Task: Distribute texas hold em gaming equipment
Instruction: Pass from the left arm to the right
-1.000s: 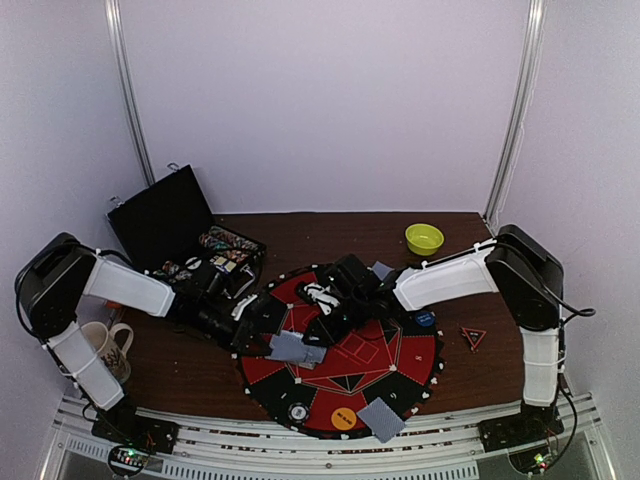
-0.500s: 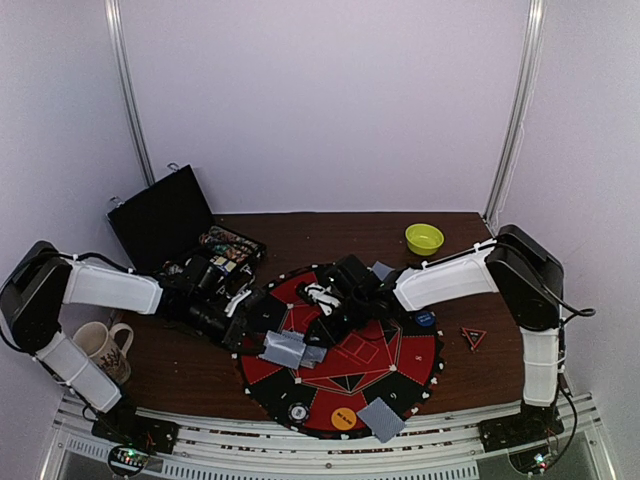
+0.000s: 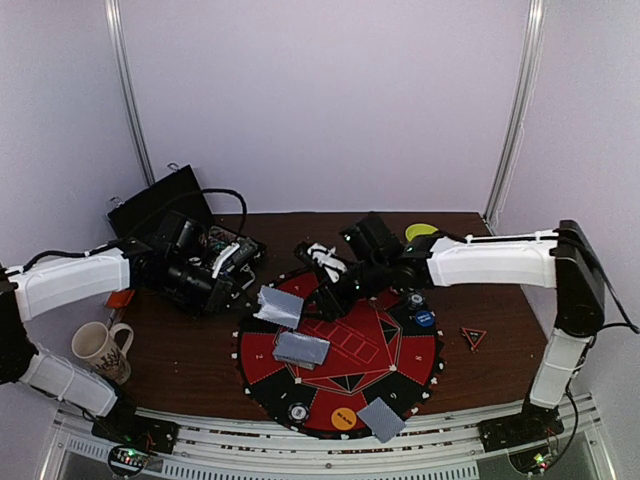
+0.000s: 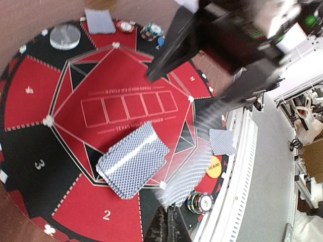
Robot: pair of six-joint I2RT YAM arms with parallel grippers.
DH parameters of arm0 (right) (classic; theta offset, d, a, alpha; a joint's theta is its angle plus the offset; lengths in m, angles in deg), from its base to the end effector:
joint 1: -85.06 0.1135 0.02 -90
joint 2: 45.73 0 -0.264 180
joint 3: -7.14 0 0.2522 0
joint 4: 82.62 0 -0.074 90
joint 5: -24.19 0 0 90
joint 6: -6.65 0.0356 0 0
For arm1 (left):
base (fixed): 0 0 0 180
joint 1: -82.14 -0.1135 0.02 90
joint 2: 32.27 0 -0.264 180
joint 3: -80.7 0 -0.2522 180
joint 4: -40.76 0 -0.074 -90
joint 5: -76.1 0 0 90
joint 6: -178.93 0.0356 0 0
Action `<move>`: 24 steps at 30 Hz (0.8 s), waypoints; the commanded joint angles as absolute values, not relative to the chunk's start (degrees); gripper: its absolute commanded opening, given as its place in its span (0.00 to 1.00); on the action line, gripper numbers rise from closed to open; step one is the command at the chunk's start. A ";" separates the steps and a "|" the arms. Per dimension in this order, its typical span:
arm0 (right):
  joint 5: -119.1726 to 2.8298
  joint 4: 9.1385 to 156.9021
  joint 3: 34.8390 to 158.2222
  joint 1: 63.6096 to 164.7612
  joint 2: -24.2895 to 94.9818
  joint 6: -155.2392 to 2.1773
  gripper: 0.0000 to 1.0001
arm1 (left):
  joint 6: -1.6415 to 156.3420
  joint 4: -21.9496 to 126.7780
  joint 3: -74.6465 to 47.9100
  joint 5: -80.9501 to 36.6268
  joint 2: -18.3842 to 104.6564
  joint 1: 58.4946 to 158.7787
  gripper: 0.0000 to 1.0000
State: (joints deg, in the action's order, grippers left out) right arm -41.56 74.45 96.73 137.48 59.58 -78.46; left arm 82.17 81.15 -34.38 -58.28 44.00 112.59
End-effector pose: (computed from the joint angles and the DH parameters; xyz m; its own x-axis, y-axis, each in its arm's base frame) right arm 0.2419 0.3383 0.2333 -0.4578 -0.4674 -0.7563 -0.8824 0.3429 0.3222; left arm 0.2169 -0.1564 0.2422 -0.7588 0.3485 -0.5503 0.6508 0.4407 -0.6183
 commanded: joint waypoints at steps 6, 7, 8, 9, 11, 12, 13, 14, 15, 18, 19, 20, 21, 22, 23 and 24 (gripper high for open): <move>-33.45 70.26 99.14 142.37 49.69 -86.36 0.87 | 89.20 84.63 -30.35 -59.65 39.91 113.39 0.00; -34.36 69.35 100.63 142.64 50.13 -86.30 0.88 | 89.82 85.17 -30.27 -59.60 39.54 113.58 0.00; -35.85 69.14 101.41 142.74 50.68 -85.69 0.88 | 90.04 85.33 -30.28 -60.10 39.30 113.72 0.00; -38.07 69.19 102.25 142.90 51.27 -84.80 0.87 | 90.40 85.36 -30.41 -60.73 39.01 113.97 0.00; -41.36 67.95 104.85 143.08 53.49 -83.79 0.83 | 91.03 85.37 -30.39 -61.61 38.59 114.89 0.00; -41.60 66.84 106.43 143.19 54.70 -83.83 0.78 | 91.24 85.37 -30.24 -61.48 38.55 115.30 0.00; -41.71 65.87 107.72 143.41 55.78 -83.91 0.70 | 91.29 85.37 -30.10 -61.45 38.48 115.69 0.00; -41.51 65.32 108.70 143.64 56.53 -84.15 0.57 | 91.37 85.37 -30.04 -61.57 38.46 115.85 0.00; -41.33 65.10 109.22 143.80 57.06 -84.17 0.44 | 91.39 85.37 -30.08 -61.78 38.39 116.03 0.00; -40.95 65.35 108.93 143.92 56.97 -83.92 0.23 | 91.73 85.45 -30.40 -62.01 38.24 116.15 0.00; -40.92 65.60 108.44 143.96 56.66 -83.85 0.15 | 91.70 85.45 -30.43 -61.71 38.14 116.17 0.00; -40.87 65.84 107.93 143.98 56.05 -83.70 0.04 | 91.70 85.46 -30.44 -61.51 38.21 116.15 0.00; -41.36 66.17 107.11 144.02 55.34 -83.53 0.00 | 91.75 85.46 -30.44 -61.50 38.31 116.18 0.00; -41.78 66.50 106.26 144.02 54.59 -83.00 0.00 | 91.62 85.46 -30.24 -61.49 38.45 116.22 0.00; -43.00 67.40 105.07 143.97 53.51 -82.21 0.00 | 91.53 85.46 -30.03 -61.30 38.76 116.23 0.00; -44.89 67.86 103.78 143.93 51.95 -80.91 0.00 | 91.18 85.41 -29.70 -60.65 39.15 116.23 0.00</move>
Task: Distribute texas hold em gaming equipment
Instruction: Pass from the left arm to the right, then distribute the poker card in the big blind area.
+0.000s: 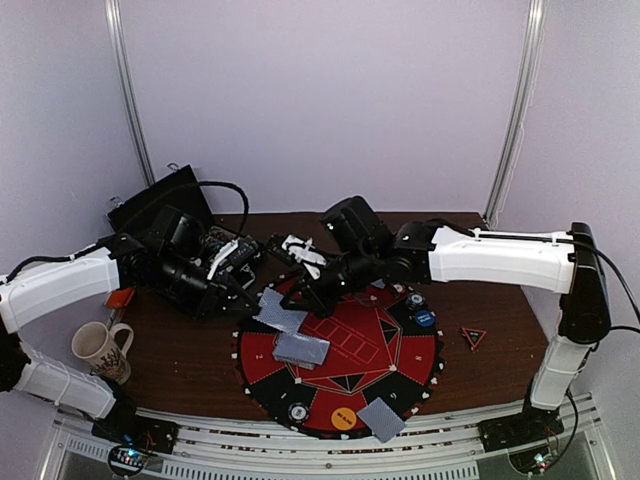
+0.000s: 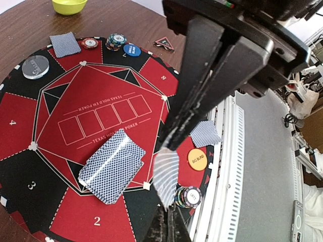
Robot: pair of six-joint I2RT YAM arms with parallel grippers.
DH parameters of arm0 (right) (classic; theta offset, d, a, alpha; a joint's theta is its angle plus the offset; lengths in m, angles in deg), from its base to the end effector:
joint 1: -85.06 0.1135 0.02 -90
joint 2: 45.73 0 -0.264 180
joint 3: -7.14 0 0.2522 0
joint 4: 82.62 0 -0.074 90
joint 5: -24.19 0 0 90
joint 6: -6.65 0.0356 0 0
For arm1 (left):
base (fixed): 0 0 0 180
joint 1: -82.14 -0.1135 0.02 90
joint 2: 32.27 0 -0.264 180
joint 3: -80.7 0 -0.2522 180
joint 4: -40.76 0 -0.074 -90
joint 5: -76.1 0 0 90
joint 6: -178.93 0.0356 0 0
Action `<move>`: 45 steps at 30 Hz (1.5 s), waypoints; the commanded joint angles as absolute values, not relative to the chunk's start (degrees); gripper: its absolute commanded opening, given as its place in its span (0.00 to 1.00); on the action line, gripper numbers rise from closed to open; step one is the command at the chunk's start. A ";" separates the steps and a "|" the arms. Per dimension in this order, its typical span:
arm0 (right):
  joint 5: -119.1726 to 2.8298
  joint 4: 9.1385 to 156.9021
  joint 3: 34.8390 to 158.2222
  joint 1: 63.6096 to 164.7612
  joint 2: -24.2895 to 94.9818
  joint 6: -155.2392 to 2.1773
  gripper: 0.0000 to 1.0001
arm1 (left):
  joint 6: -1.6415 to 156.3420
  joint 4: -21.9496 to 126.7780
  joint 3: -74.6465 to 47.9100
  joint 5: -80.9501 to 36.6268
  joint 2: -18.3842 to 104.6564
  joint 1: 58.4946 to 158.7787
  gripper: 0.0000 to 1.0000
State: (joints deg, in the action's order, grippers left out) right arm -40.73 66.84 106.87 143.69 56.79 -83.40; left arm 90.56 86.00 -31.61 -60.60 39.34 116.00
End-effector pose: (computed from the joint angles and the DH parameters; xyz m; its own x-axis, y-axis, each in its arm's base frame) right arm 0.2047 0.3647 0.3006 -0.2852 -0.4693 -0.8357 -0.9579 0.1687 0.2322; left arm 0.1954 -0.1623 0.2723 -0.6059 0.4300 -0.6693 0.7949 0.2922 -0.5318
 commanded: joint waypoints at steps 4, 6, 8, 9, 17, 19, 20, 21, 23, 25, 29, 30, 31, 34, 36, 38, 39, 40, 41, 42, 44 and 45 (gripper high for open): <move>-47.85 63.54 97.84 142.34 47.85 -72.84 0.00 | 86.04 82.21 -29.44 -48.83 41.30 116.06 0.67; -47.80 61.38 91.83 141.91 44.59 -66.35 0.00 | 84.09 80.56 -29.38 -43.87 42.58 115.31 0.73; -47.46 62.23 82.78 142.37 39.36 -58.05 0.00 | 81.71 77.44 -30.10 -42.31 43.26 113.55 0.77; -47.68 63.46 78.12 142.76 36.48 -51.65 0.00 | 80.39 75.19 -30.78 -41.68 43.39 112.60 0.78; -55.93 79.59 50.12 152.00 19.37 -23.90 0.00 | 75.74 64.87 -35.43 -36.86 43.80 108.48 0.80; -55.22 79.06 49.02 152.37 18.58 -24.47 0.00 | 76.39 64.40 -36.33 -36.38 43.84 108.35 0.80; -54.72 78.42 48.90 152.41 18.33 -25.39 0.00 | 76.63 64.18 -36.92 -36.24 43.77 108.31 0.80; -53.98 78.24 48.70 152.44 18.19 -26.78 0.00 | 76.96 64.18 -37.46 -36.29 43.69 108.26 0.80; -52.98 79.01 47.74 152.39 18.26 -28.15 0.00 | 77.40 63.74 -38.52 -36.19 43.39 108.27 0.80; -51.99 79.93 47.17 152.38 18.87 -29.15 0.00 | 77.42 63.32 -39.09 -35.97 43.16 108.19 0.81; -51.41 81.20 45.60 152.34 18.77 -28.45 0.00 | 77.61 63.47 -38.96 -36.05 43.64 108.14 0.81; -50.98 81.60 45.18 152.43 18.63 -28.03 0.00 | 77.66 63.48 -38.96 -36.05 43.70 108.13 0.81; -50.70 81.71 44.57 152.45 18.61 -27.76 0.00 | 77.75 63.55 -38.96 -36.05 43.79 108.14 0.81; -50.18 81.04 43.21 152.35 18.24 -27.79 0.00 | 77.94 63.64 -38.96 -36.25 44.01 108.05 0.81; -49.90 81.80 42.30 152.38 17.95 -27.89 0.00 | 77.90 63.66 -38.96 -36.38 44.16 108.04 0.81; -49.39 82.55 41.75 152.37 18.78 -27.68 0.00 | 77.94 63.73 -38.96 -36.35 44.26 108.04 0.81; -49.29 83.22 41.52 152.37 19.25 -27.45 0.00 | 77.94 63.81 -38.96 -36.32 44.42 108.06 0.81; -49.14 83.92 41.37 152.35 19.64 -27.37 0.00 | 77.94 63.95 -38.91 -36.31 44.60 108.06 0.81; -49.27 84.15 41.44 152.37 19.73 -27.48 0.00 | 77.94 64.07 -38.94 -36.46 44.76 108.06 0.81; -49.67 84.07 41.69 152.43 19.63 -27.73 0.00 | 78.02 64.05 -38.95 -36.78 44.87 108.04 0.81; -50.65 83.93 41.86 152.37 19.04 -27.93 0.00 | 78.03 64.09 -39.00 -37.24 45.13 108.04 0.81; -51.06 83.93 41.85 152.34 18.70 -27.71 0.00 | 78.03 64.17 -38.96 -37.35 45.28 108.05 0.81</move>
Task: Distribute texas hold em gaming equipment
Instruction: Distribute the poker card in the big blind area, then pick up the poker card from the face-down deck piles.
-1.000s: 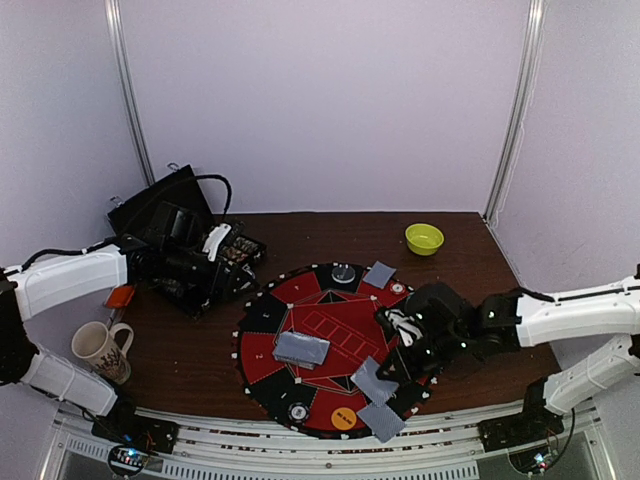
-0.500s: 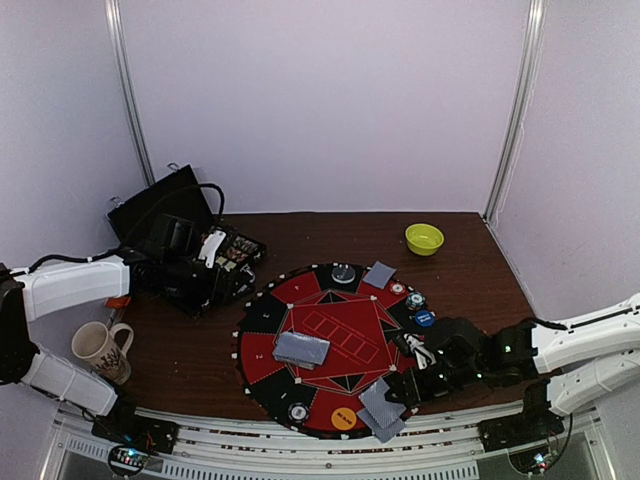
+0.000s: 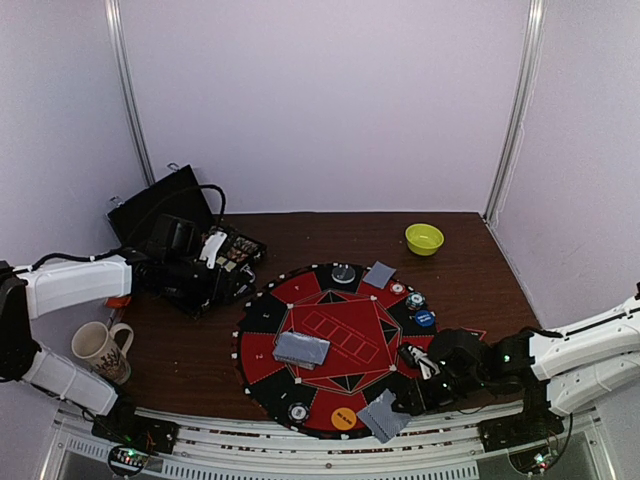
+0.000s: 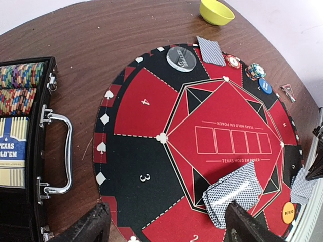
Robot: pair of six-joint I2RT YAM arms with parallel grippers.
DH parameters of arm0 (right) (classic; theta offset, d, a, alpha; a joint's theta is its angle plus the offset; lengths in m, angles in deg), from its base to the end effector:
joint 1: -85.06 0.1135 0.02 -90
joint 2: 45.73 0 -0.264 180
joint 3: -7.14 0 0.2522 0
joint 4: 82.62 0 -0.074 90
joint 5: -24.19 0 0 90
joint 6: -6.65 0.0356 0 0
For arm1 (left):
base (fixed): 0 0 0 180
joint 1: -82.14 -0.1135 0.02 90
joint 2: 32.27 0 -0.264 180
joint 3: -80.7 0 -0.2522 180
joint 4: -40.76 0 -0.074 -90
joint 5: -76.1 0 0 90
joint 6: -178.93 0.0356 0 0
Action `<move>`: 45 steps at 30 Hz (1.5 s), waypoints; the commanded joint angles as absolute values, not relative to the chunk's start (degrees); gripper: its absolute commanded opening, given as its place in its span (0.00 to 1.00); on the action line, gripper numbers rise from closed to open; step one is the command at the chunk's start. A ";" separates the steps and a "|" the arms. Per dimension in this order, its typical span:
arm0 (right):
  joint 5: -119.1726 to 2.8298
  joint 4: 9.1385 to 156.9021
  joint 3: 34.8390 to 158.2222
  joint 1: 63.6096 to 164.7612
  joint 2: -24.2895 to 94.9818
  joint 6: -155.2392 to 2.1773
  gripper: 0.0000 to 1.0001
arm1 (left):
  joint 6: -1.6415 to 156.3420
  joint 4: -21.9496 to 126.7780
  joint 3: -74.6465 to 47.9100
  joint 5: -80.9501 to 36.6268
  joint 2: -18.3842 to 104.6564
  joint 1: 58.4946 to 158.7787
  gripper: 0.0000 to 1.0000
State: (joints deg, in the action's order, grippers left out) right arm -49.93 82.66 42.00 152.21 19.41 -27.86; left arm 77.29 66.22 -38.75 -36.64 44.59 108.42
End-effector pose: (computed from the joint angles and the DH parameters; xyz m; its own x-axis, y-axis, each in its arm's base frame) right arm 0.0700 0.1912 0.1493 -0.9479 -0.2083 -0.2412 -0.3185 0.6475 0.6923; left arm 0.2465 -0.1371 0.2286 -0.7196 0.1478 -0.6785 0.5326 0.7444 -0.4027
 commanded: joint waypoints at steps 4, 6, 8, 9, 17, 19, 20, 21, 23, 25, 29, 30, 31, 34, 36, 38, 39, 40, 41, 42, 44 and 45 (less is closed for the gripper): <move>-51.31 85.00 41.28 152.31 17.64 -26.18 0.00 | 78.12 64.14 -38.87 -37.43 45.26 107.99 0.81; -51.62 85.04 40.86 152.38 17.40 -25.99 0.00 | 78.12 64.08 -38.87 -37.53 45.25 108.01 0.81; -51.23 85.14 40.36 152.34 17.80 -26.08 0.00 | 78.20 64.17 -38.87 -37.67 45.25 108.02 0.81; -50.82 85.12 40.22 152.34 18.12 -26.35 0.00 | 78.21 64.17 -38.87 -37.71 45.25 108.00 0.81; -55.51 71.17 46.38 152.30 19.58 -32.39 0.39 | 78.20 64.19 -39.02 -38.54 45.70 107.98 0.81; -59.84 64.64 50.75 151.93 19.77 -34.63 0.51 | 78.21 64.25 -39.17 -39.84 46.29 108.05 0.81; -61.97 61.82 53.30 151.66 20.12 -35.78 0.57 | 78.09 64.41 -39.26 -40.61 46.78 108.06 0.81; -64.40 59.36 55.97 151.36 20.77 -37.12 0.63 | 77.81 64.70 -39.30 -41.43 47.29 108.05 0.81; -67.52 56.13 62.09 150.86 23.72 -40.65 0.69 | 76.96 65.35 -39.44 -43.72 48.32 108.10 0.88; -66.65 56.09 70.11 150.23 28.99 -44.82 0.73 | 75.37 65.42 -40.01 -45.47 48.23 108.42 0.92; -58.56 60.38 81.18 147.25 41.68 -48.66 0.68 | 71.49 65.67 -41.47 -44.97 47.76 109.70 0.89; -56.96 61.86 82.56 146.25 43.98 -49.39 0.67 | 70.15 65.33 -42.06 -45.23 47.90 110.32 0.88; -56.21 63.48 83.26 145.31 46.03 -50.20 0.65 | 68.95 64.81 -42.68 -45.32 48.26 111.39 0.86; -52.66 67.28 85.16 142.48 51.87 -51.43 0.56 | 66.80 63.19 -44.05 -45.44 50.72 113.90 0.83; -49.74 68.45 86.42 141.03 55.67 -51.99 0.52 | 65.84 62.76 -44.43 -45.84 52.65 114.15 0.78; -49.64 69.78 86.61 140.98 57.39 -52.45 0.49 | 65.45 61.75 -44.64 -46.10 54.01 114.46 0.73; -49.39 71.10 86.14 140.90 57.81 -52.28 0.48 | 65.24 61.01 -44.67 -46.21 54.68 114.77 0.70; -49.02 72.97 85.24 140.81 58.07 -51.88 0.45 | 65.11 60.23 -44.62 -46.82 55.84 115.22 0.66; -48.24 75.00 84.29 140.71 58.33 -51.06 0.43 | 65.18 59.66 -44.28 -47.48 56.92 115.73 0.62; -46.97 77.42 83.46 140.50 58.78 -50.26 0.40 | 65.32 59.58 -43.71 -47.89 58.07 116.13 0.59; -45.23 80.18 82.97 140.42 60.17 -49.25 0.37 | 65.25 59.53 -42.97 -48.71 60.22 116.51 0.51; -44.69 80.65 83.10 140.35 60.99 -48.97 0.37 | 65.21 59.41 -42.71 -49.13 60.99 116.50 0.49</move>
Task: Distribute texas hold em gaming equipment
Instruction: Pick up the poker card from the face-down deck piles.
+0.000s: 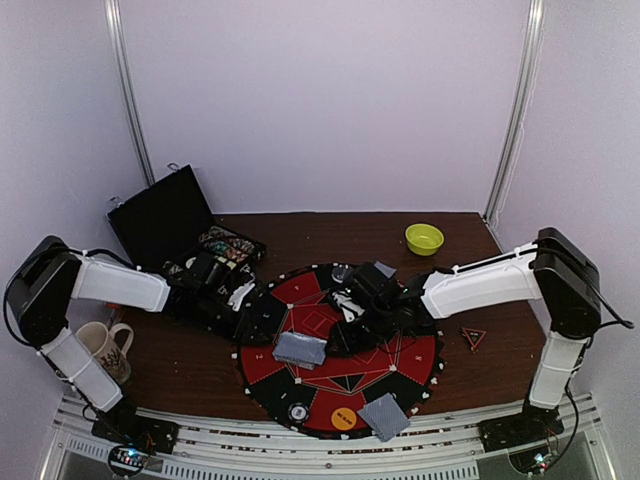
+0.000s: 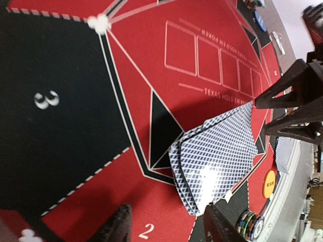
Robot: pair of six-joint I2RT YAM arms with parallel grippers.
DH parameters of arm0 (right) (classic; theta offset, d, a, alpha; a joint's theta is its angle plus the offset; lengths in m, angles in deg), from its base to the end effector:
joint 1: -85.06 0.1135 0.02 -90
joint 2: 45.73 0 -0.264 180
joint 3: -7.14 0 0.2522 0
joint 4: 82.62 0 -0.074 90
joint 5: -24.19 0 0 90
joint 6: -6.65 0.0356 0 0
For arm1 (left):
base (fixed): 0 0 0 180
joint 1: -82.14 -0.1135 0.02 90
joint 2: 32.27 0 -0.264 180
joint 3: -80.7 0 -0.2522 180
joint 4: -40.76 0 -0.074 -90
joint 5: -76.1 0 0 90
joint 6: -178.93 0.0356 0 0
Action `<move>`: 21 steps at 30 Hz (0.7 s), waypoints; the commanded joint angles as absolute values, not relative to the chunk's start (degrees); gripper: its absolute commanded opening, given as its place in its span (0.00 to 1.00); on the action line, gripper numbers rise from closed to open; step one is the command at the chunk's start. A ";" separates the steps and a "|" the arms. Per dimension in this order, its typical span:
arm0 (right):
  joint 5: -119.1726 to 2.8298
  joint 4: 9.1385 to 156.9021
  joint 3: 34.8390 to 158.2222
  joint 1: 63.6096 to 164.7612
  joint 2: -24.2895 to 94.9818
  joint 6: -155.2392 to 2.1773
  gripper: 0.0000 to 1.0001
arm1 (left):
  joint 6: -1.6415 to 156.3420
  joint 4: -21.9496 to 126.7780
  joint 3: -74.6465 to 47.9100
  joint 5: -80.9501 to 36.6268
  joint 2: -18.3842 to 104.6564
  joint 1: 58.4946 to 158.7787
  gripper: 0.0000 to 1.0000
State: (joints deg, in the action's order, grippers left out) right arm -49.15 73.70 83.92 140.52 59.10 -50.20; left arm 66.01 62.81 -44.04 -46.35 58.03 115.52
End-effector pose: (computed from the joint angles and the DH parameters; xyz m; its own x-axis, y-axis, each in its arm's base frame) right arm 0.2054 0.3164 0.1652 -0.8593 -0.3244 -0.3955 -0.5016 0.6860 0.5271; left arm 0.2270 -0.1724 0.1454 -0.9213 0.2135 -0.3250 0.3788 0.6812 -0.6265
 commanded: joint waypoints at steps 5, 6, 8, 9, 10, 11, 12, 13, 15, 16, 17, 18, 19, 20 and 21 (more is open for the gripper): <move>-42.85 84.03 82.25 140.38 63.26 -47.63 0.31 | 65.35 58.57 -42.59 -49.51 62.87 116.95 0.49; -43.44 83.56 82.67 140.42 63.71 -47.80 0.29 | 65.52 58.42 -42.44 -49.68 63.40 117.11 0.49; -45.23 82.35 83.69 140.37 64.47 -48.32 0.27 | 65.59 57.96 -42.14 -50.38 64.56 117.33 0.49; -45.68 82.23 84.07 140.40 64.83 -48.51 0.27 | 65.38 57.37 -42.19 -50.74 64.87 117.34 0.49; -45.76 82.39 84.34 140.37 65.06 -48.49 0.27 | 65.11 56.81 -42.25 -51.06 65.19 117.34 0.49; -45.77 82.67 84.45 140.43 65.28 -48.21 0.27 | 64.83 55.94 -42.29 -51.26 65.36 117.35 0.48; -45.84 82.88 84.52 140.46 65.52 -48.05 0.27 | 64.66 55.48 -42.29 -51.40 65.62 117.38 0.47; -46.32 82.80 84.68 140.52 65.80 -47.84 0.27 | 64.59 55.29 -42.17 -51.46 65.91 117.40 0.46; -46.94 82.56 85.01 140.60 66.21 -47.88 0.28 | 64.63 55.22 -41.76 -51.48 66.37 117.39 0.46; -46.98 82.47 85.25 140.57 66.38 -48.00 0.28 | 64.70 55.18 -41.57 -51.51 66.56 117.39 0.46; -47.14 82.37 85.51 140.61 66.52 -48.04 0.29 | 64.71 55.07 -41.45 -51.53 66.60 117.39 0.46; -47.25 82.38 85.77 140.68 66.62 -48.02 0.29 | 64.61 54.85 -41.38 -51.64 66.67 117.38 0.45; -47.31 82.42 86.10 140.79 66.79 -47.96 0.29 | 64.59 54.72 -41.33 -51.87 66.76 117.44 0.44; -47.39 82.28 86.47 140.91 67.01 -48.00 0.30 | 64.58 54.70 -41.33 -51.87 66.92 117.39 0.43; -47.62 81.88 86.93 141.12 67.25 -48.01 0.32 | 64.71 54.69 -41.25 -51.94 67.09 117.45 0.42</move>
